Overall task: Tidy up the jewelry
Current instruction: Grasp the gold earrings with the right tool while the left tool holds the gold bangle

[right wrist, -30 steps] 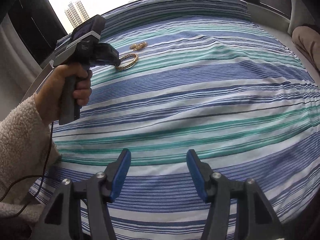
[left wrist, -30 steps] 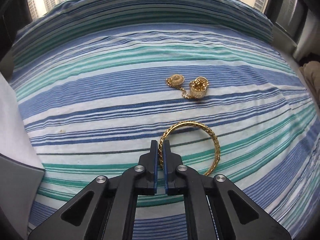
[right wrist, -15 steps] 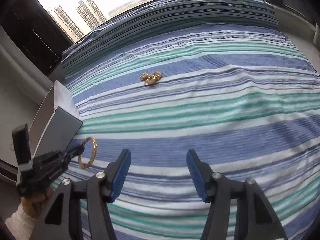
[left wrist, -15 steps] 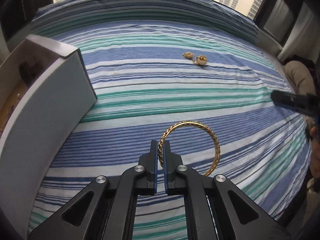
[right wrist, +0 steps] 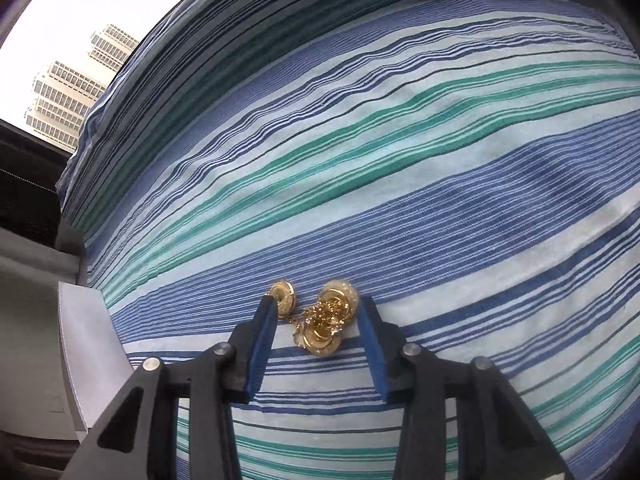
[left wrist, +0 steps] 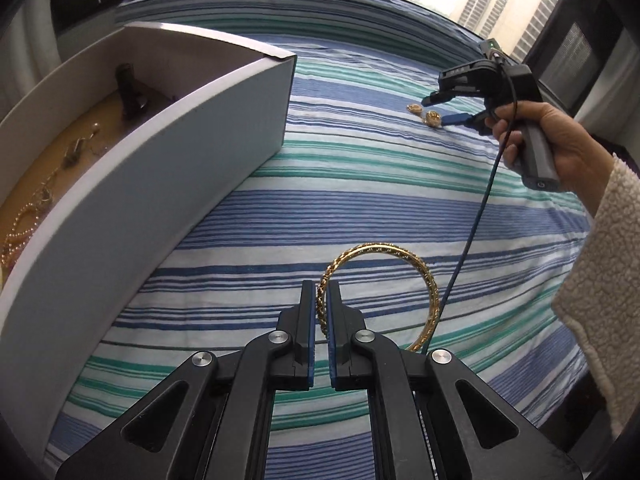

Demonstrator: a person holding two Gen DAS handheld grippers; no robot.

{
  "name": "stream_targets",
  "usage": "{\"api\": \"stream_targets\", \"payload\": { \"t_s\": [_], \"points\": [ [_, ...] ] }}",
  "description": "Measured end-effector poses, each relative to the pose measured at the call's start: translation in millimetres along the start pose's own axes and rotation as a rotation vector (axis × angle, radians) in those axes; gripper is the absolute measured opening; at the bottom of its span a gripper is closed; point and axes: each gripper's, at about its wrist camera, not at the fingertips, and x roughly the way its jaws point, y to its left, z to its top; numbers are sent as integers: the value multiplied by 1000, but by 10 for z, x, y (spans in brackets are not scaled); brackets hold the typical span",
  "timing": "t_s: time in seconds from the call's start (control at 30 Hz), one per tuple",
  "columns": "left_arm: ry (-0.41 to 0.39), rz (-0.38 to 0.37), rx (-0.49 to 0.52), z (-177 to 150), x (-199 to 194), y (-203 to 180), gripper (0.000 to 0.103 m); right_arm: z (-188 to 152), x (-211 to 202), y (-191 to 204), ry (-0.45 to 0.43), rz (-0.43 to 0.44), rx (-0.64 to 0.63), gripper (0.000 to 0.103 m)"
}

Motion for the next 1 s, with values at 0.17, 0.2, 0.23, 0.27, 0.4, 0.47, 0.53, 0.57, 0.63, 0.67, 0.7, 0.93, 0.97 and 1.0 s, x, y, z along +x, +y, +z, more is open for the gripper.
{"api": "stream_targets", "payload": {
  "t_s": [0.17,0.2,0.23,0.27,0.4,0.47,0.53,0.57,0.63,0.67,0.7,0.93,0.97,1.0],
  "points": [
    [11,-7,-21,-23,21,81,3,-60,116,363,-29,-224,-241,25],
    [15,-7,-25,-31,25,88,3,-80,131,407,-35,-239,-279,22],
    [17,-8,-30,-40,12,122,3,-97,130,425,-36,-249,-295,22],
    [16,-9,-33,-44,7,133,3,-112,115,426,-33,-247,-295,22],
    [6,-3,-39,-58,-78,185,3,-195,-175,426,-74,-147,-287,21],
    [1,2,-40,-49,-135,200,3,-256,-387,461,-94,-98,-304,21],
    [-4,2,-41,-35,-194,210,3,-326,-614,475,-113,-68,-332,21],
    [-5,-1,-43,-28,-223,216,3,-360,-737,467,-120,-56,-346,20],
    [-5,-13,-54,-15,-289,230,3,-407,-945,504,-130,-29,-367,7],
    [-6,-19,-59,-11,-321,235,3,-418,-1025,526,-133,-16,-377,7],
    [-8,-23,-61,-7,-359,239,3,-455,-1098,565,-134,-13,-396,7],
    [-43,-22,-62,-63,-626,301,3,-766,-1461,674,-126,34,-465,7],
    [-46,-21,-63,-74,-662,319,3,-815,-1521,707,-130,48,-476,7],
    [-47,-21,-67,-83,-694,340,3,-863,-1577,746,-134,61,-488,7]
  ]
}}
